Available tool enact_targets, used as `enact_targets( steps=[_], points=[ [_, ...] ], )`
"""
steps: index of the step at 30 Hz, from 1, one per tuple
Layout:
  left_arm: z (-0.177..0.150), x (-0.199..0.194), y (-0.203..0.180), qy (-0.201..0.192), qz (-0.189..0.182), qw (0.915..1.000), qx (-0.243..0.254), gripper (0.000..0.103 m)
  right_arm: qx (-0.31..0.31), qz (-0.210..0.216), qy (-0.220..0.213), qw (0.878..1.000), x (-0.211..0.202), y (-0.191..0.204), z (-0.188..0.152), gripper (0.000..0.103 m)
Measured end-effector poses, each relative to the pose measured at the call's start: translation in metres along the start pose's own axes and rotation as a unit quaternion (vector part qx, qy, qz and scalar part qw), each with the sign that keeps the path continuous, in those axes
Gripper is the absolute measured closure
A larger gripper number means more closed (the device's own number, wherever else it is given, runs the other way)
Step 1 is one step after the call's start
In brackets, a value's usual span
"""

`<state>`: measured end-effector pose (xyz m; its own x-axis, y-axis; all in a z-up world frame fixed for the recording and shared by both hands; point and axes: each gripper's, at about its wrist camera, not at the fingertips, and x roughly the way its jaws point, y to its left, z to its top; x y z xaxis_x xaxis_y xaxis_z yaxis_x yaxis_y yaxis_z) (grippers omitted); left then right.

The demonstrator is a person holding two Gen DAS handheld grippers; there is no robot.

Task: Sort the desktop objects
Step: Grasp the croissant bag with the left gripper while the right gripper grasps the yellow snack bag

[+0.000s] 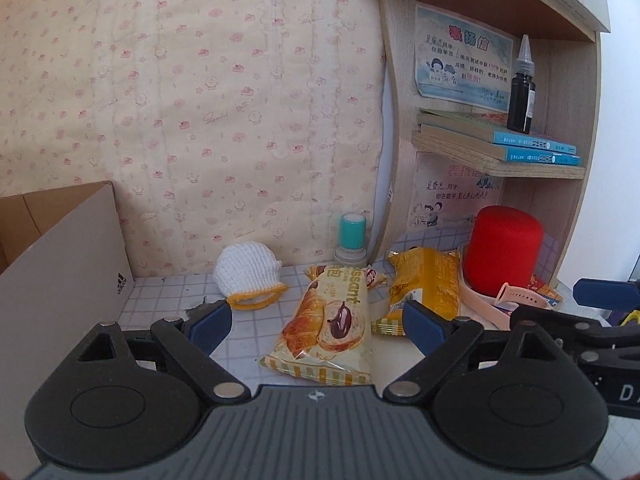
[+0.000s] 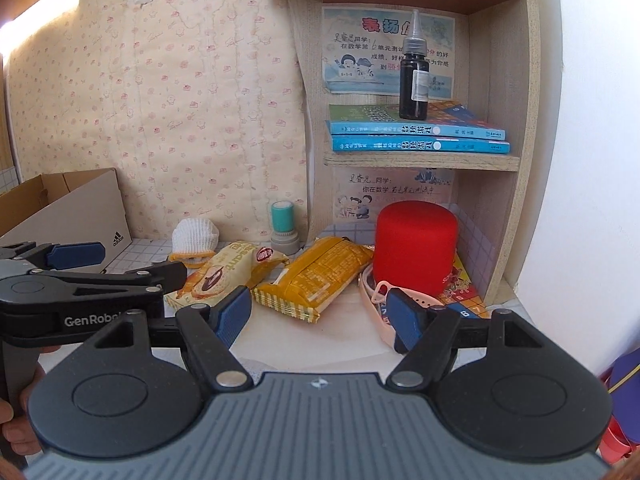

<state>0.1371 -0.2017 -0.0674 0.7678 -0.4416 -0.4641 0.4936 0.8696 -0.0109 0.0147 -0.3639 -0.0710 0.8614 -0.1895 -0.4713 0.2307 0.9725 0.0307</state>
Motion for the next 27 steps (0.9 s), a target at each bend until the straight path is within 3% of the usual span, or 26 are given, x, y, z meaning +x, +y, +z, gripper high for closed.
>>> enact_targets(
  steps=[10, 15, 22, 27],
  points=[
    [0.003, 0.061, -0.004, 0.061, 0.008, 0.9981, 0.004, 0.008, 0.01, -0.006, 0.012, 1.0, 0.027, -0.012, 0.0, 0.03],
    [0.002, 0.076, 0.001, 0.068, 0.012, 0.9976, -0.001, 0.008, 0.008, -0.006, 0.018, 1.0, 0.04, -0.003, 0.005, 0.028],
    [-0.003, 0.086, 0.012, 0.082, 0.016, 0.9965, -0.001, 0.032, 0.018, -0.018, 0.024, 0.999, 0.051, 0.0, 0.008, 0.026],
    [-0.006, 0.074, 0.018, 0.083, 0.018, 0.9964, -0.004, 0.036, 0.02, -0.019, 0.037, 0.999, 0.064, 0.006, 0.005, 0.026]
  ],
)
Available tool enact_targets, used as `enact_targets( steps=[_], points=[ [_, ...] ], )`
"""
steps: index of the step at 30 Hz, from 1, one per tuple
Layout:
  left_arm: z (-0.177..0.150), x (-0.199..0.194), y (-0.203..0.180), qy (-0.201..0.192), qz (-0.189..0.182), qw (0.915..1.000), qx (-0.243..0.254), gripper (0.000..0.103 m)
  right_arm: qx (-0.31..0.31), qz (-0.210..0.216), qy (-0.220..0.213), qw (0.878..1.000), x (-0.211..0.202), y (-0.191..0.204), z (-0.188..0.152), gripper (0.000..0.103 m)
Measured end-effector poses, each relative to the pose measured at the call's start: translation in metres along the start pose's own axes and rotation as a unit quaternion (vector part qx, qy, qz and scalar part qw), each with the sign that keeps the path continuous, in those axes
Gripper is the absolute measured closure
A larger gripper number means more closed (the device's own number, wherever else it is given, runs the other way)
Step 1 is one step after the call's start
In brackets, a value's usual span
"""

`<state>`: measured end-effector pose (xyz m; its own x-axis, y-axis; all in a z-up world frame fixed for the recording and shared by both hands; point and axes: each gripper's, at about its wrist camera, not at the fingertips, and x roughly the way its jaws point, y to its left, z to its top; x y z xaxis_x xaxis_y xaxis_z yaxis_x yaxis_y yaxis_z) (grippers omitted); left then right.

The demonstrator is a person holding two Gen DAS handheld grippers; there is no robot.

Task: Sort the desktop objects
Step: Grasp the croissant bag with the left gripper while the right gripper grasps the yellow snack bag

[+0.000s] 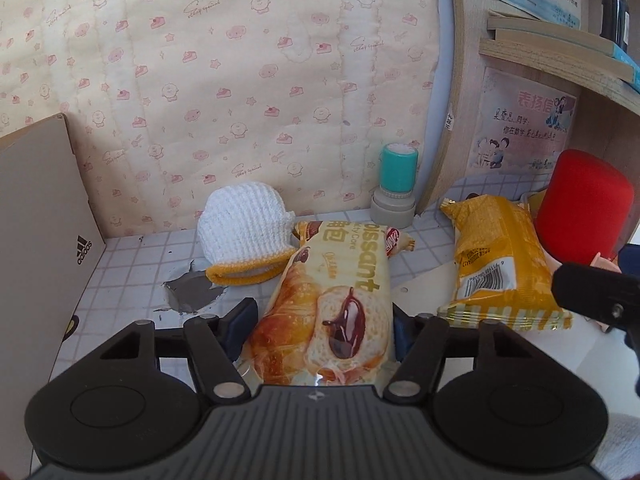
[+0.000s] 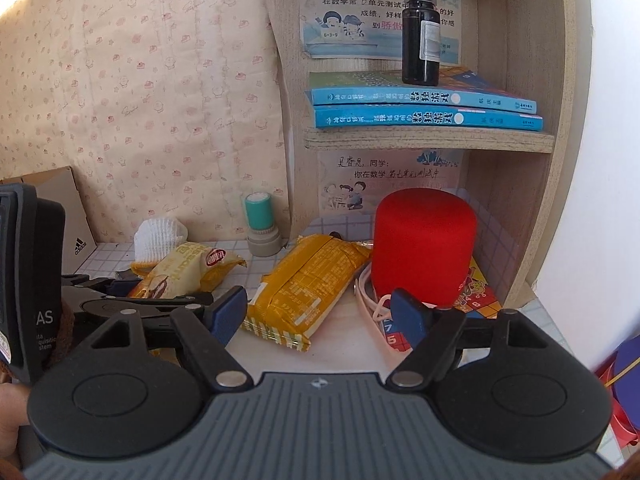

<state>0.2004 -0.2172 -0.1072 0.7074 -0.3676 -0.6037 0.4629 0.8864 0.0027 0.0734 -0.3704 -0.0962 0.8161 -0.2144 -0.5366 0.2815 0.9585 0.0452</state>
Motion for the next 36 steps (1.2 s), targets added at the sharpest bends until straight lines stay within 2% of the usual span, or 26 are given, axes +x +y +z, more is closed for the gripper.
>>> enact_targets(
  steps=[4, 13, 16, 19, 20, 21, 23, 25, 32, 36],
  points=[
    [-0.008, -0.016, 0.006, -0.007, 0.007, 1.0, -0.002, 0.036, 0.005, -0.001, 0.014, 1.0, 0.017, 0.009, 0.002, 0.026],
    [-0.015, -0.042, 0.02, -0.028, 0.013, 0.9995, -0.01, 0.036, 0.041, -0.062, 0.06, 0.995, 0.063, 0.018, 0.007, 0.024],
    [-0.02, -0.042, 0.025, -0.025, 0.014, 0.9994, -0.018, 0.036, 0.04, -0.067, 0.081, 0.994, 0.074, 0.017, 0.013, 0.024],
    [-0.022, -0.042, 0.027, -0.022, 0.011, 0.9995, -0.02, 0.036, 0.049, -0.046, 0.123, 0.99, 0.091, 0.014, 0.015, 0.024],
    [-0.023, -0.043, 0.027, -0.023, 0.011, 0.9995, -0.02, 0.036, 0.045, -0.042, 0.133, 0.989, 0.095, 0.015, 0.016, 0.026],
    [-0.024, -0.044, 0.027, -0.024, 0.012, 0.9995, -0.018, 0.036, 0.036, -0.039, 0.138, 0.989, 0.098, 0.017, 0.017, 0.032],
    [-0.025, -0.045, 0.029, -0.025, 0.014, 0.9994, -0.019, 0.036, 0.022, -0.028, 0.134, 0.99, 0.096, 0.019, 0.018, 0.046],
    [-0.027, -0.046, 0.031, -0.026, 0.017, 0.9992, -0.023, 0.036, 0.021, -0.019, 0.12, 0.992, 0.091, 0.018, 0.016, 0.052],
    [-0.028, -0.05, 0.034, -0.034, 0.026, 0.9987, -0.026, 0.036, -0.01, 0.018, 0.066, 0.998, 0.059, 0.025, 0.015, 0.055],
    [-0.028, -0.054, 0.035, -0.039, 0.033, 0.9983, -0.028, 0.036, -0.022, 0.024, 0.051, 0.998, 0.047, 0.029, 0.019, 0.055]
  ],
)
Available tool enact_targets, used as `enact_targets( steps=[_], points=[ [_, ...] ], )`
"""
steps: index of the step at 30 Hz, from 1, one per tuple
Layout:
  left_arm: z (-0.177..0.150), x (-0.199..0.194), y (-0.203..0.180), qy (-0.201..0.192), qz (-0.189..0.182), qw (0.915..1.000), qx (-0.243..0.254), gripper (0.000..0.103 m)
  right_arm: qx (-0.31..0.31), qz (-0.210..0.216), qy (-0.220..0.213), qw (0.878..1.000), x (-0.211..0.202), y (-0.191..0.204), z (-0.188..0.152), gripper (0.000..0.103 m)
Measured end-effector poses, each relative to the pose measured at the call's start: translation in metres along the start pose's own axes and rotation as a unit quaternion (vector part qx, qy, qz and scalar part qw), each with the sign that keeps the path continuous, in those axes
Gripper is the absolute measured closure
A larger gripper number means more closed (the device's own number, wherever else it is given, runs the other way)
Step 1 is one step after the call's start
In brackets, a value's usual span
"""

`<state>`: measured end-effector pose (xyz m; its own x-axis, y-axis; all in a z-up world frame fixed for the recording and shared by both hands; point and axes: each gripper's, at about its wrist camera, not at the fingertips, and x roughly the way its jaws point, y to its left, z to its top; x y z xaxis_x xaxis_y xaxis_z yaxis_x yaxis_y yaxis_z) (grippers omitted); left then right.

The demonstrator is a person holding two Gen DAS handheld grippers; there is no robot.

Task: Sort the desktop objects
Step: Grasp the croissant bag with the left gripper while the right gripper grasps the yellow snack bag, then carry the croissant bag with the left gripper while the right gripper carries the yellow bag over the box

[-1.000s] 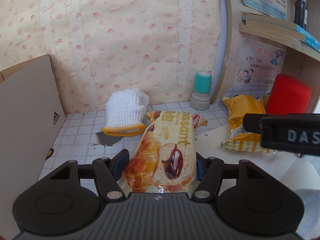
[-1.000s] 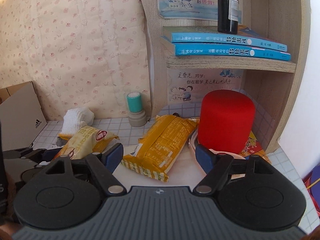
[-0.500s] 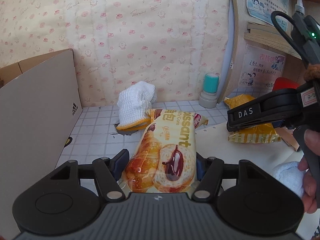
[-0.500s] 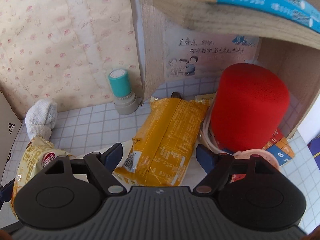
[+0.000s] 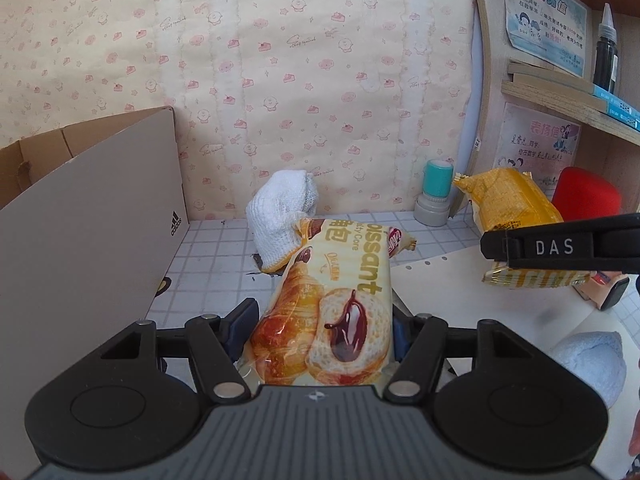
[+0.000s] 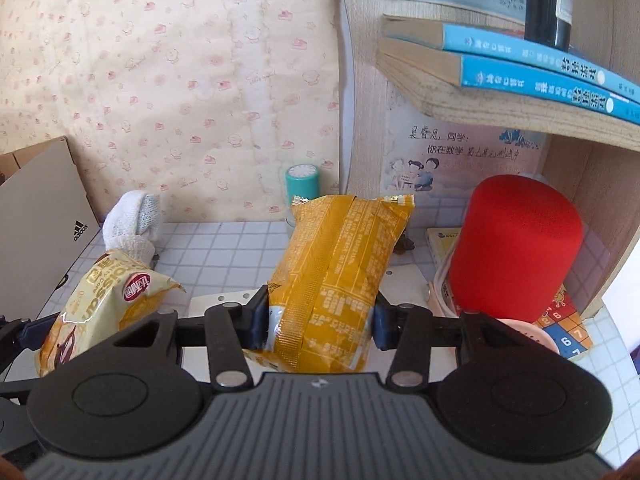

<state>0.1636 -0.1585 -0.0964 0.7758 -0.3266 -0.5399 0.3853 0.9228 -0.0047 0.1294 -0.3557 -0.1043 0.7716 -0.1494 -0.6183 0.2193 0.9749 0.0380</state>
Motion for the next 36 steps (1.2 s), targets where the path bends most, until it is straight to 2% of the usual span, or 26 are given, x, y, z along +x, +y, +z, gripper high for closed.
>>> enact_targets(
  steps=[6, 19, 36],
  points=[
    [0.003, -0.012, -0.001, -0.013, 0.003, 0.9999, 0.001, 0.036, -0.029, -0.006, -0.018, 0.999, -0.019, 0.015, 0.006, 0.055],
    [0.01, -0.056, -0.008, -0.052, 0.005, 0.9986, 0.006, 0.037, -0.04, -0.015, -0.051, 0.998, -0.07, 0.023, 0.013, 0.056],
    [-0.005, -0.111, 0.013, -0.076, 0.026, 0.9967, 0.001, 0.037, -0.055, 0.009, -0.045, 0.997, -0.111, 0.043, -0.021, 0.056]
  ],
)
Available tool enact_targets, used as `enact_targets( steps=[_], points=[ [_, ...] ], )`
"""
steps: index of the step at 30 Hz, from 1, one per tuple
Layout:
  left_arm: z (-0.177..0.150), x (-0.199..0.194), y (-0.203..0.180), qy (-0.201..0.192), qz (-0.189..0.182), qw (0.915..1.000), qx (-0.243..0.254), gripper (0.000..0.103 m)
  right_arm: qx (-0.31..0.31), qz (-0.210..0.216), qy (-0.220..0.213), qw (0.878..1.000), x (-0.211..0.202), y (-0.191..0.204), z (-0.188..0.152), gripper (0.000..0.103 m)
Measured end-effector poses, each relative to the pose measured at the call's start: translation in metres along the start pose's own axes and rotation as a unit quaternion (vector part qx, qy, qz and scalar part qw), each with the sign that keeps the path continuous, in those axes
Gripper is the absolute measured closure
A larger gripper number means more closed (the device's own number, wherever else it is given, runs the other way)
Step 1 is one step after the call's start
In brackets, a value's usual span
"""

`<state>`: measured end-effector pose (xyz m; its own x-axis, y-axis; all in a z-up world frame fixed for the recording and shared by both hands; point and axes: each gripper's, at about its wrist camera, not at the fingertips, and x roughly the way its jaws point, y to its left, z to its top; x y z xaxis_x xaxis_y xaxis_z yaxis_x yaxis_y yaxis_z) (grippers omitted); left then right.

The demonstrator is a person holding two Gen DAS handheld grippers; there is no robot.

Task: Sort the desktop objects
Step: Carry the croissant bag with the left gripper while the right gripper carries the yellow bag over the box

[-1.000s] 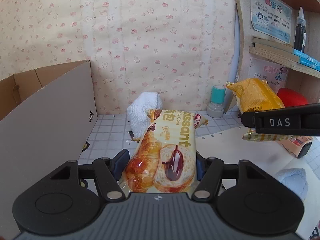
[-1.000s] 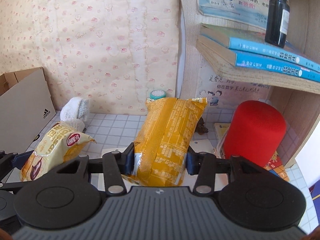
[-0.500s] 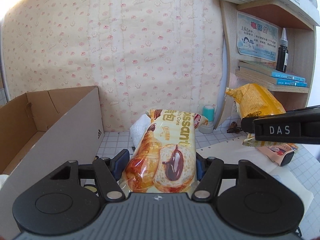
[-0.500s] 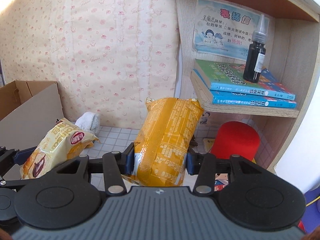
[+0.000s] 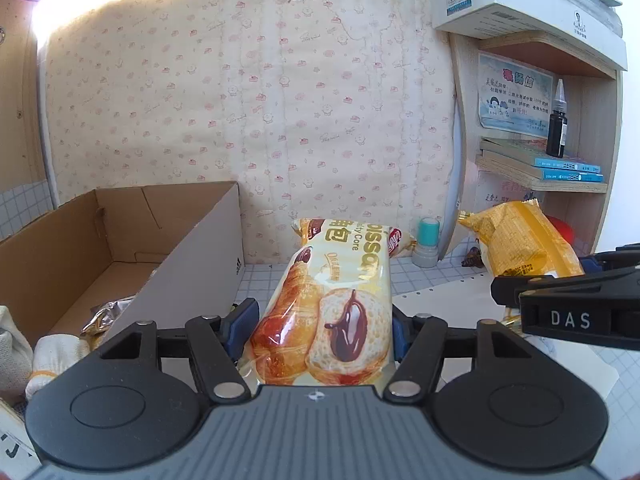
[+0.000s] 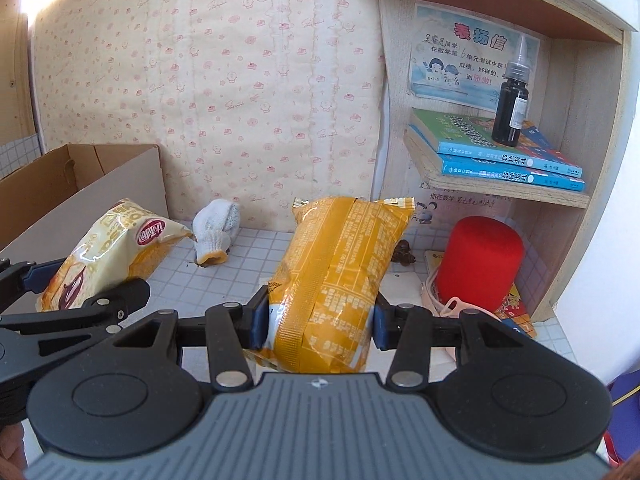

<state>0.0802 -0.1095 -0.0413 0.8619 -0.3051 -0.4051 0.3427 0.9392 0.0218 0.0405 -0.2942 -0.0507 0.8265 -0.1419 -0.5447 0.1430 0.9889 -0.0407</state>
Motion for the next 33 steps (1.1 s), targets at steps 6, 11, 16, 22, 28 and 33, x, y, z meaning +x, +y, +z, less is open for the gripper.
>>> enact_targets(
  steps=[6, 11, 16, 22, 28, 33],
  points=[
    [0.002, -0.022, 0.011, -0.016, 0.007, 0.9998, -0.007, 0.037, -0.01, 0.009, -0.016, 1.0, -0.024, 0.011, -0.003, 0.056],
    [0.003, -0.038, 0.018, -0.029, 0.012, 0.9995, -0.009, 0.037, -0.019, 0.014, -0.032, 0.999, -0.044, 0.019, -0.001, 0.056],
    [0.007, -0.053, 0.024, -0.045, 0.016, 0.9988, -0.013, 0.037, -0.025, 0.023, -0.05, 0.998, -0.061, 0.03, 0.004, 0.056],
    [0.011, -0.069, 0.029, -0.061, 0.021, 0.9978, -0.017, 0.037, -0.031, 0.03, -0.062, 0.997, -0.074, 0.041, 0.01, 0.056],
    [0.014, -0.084, 0.041, -0.074, 0.034, 0.9964, -0.024, 0.037, -0.041, 0.045, -0.075, 0.995, -0.085, 0.058, 0.015, 0.056],
    [0.015, -0.095, 0.056, -0.081, 0.051, 0.9949, -0.03, 0.037, -0.052, 0.065, -0.084, 0.993, -0.089, 0.078, 0.021, 0.055]
  ],
)
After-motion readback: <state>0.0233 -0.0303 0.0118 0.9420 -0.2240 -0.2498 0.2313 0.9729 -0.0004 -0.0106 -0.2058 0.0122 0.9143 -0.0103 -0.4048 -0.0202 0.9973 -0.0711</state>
